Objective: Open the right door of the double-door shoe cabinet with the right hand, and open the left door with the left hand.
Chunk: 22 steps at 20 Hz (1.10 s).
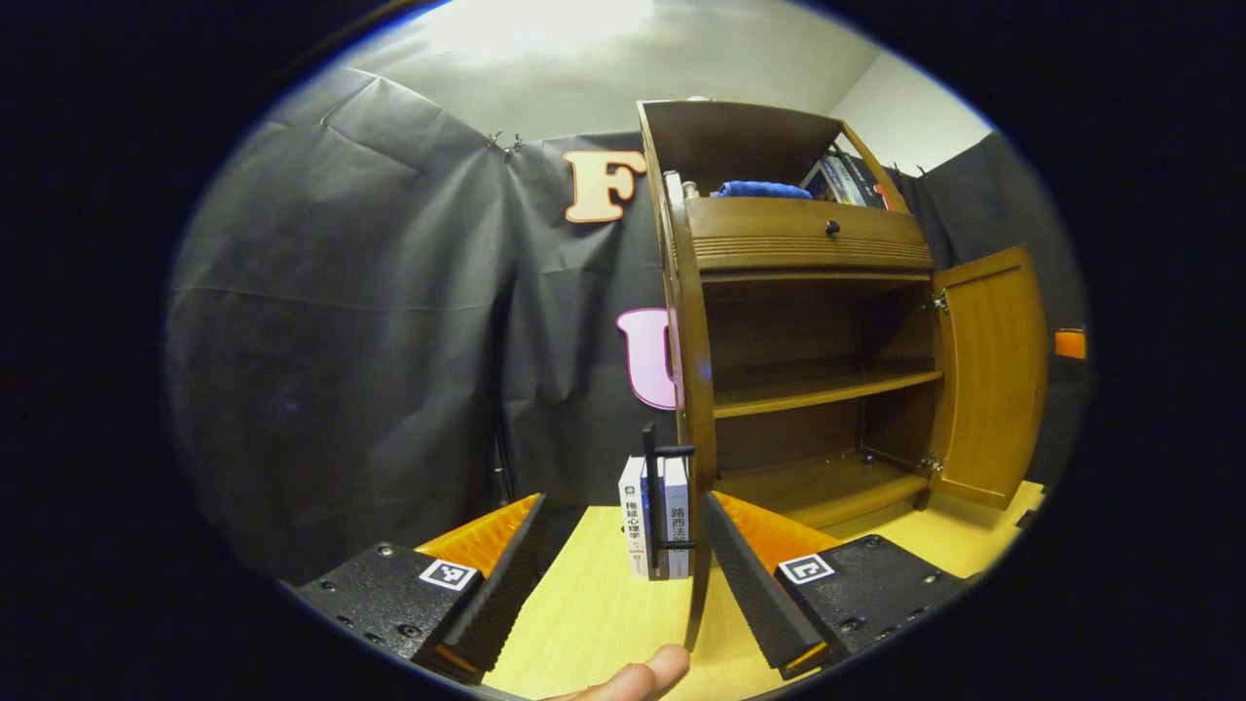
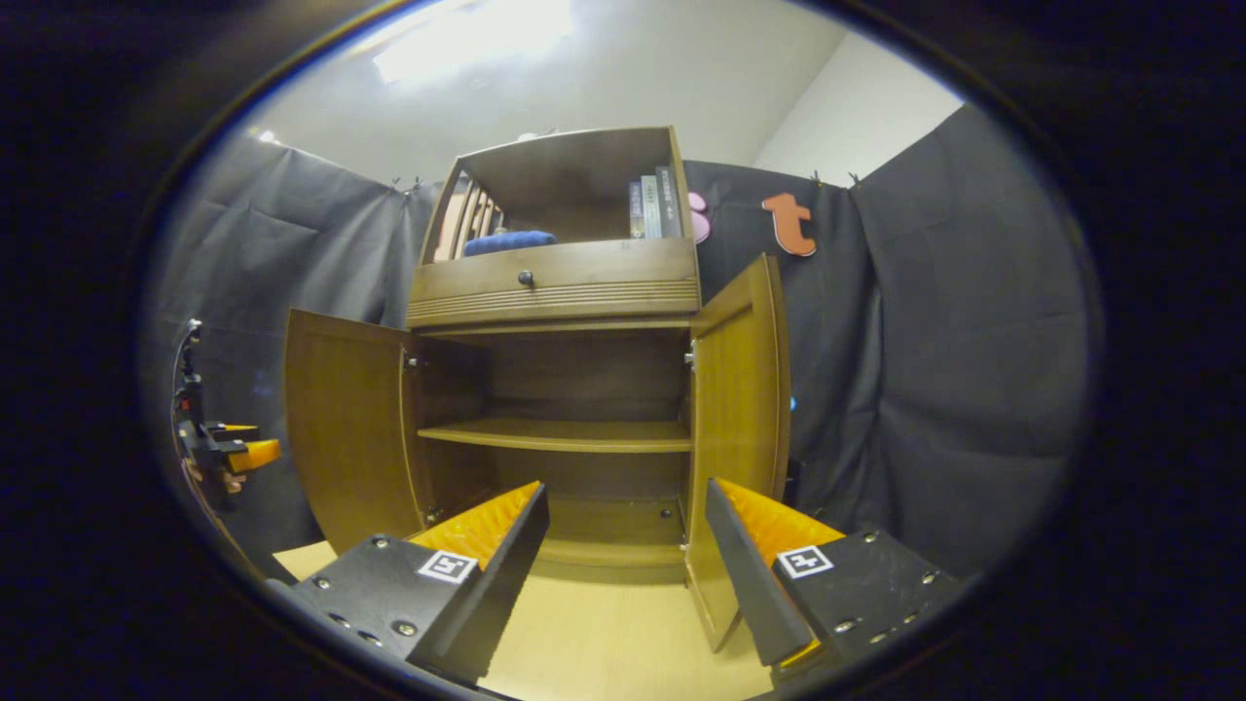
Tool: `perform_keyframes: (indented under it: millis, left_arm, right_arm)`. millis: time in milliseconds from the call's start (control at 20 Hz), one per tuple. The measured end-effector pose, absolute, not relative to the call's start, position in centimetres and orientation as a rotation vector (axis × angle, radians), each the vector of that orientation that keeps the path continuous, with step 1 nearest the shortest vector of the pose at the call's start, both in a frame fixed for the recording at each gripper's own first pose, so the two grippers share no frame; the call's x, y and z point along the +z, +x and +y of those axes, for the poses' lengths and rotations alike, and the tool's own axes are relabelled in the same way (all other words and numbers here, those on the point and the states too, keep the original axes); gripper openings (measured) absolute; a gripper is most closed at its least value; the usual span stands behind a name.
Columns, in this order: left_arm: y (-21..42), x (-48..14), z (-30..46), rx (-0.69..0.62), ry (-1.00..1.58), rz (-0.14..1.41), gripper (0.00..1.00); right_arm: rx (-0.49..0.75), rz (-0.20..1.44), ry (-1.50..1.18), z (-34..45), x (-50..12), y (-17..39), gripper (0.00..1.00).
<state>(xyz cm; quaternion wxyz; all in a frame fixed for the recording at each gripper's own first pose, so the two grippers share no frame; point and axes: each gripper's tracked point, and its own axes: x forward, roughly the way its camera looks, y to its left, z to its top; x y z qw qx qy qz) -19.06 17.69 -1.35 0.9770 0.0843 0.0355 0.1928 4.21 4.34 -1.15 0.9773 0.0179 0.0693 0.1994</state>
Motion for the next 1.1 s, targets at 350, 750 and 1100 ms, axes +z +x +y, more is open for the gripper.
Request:
perform_keyframes:
  millis: [350,750,1100]
  left_arm:
    - [-18.2,2.7,11.1,0.334,0.162,-0.011,0.99]
    - [-15.2,6.2,4.3,0.268,0.144,-0.094,0.99]
    - [-10.2,6.6,-1.0,0.196,0.131,-0.122,0.99]
  right_arm:
    - [0.382,0.105,0.07,4.2,1.2,3.4,0.96]
    - [0.368,0.065,0.12,5.6,3.8,4.7,0.96]
    - [0.359,0.065,0.12,7.9,2.8,7.3,0.94]
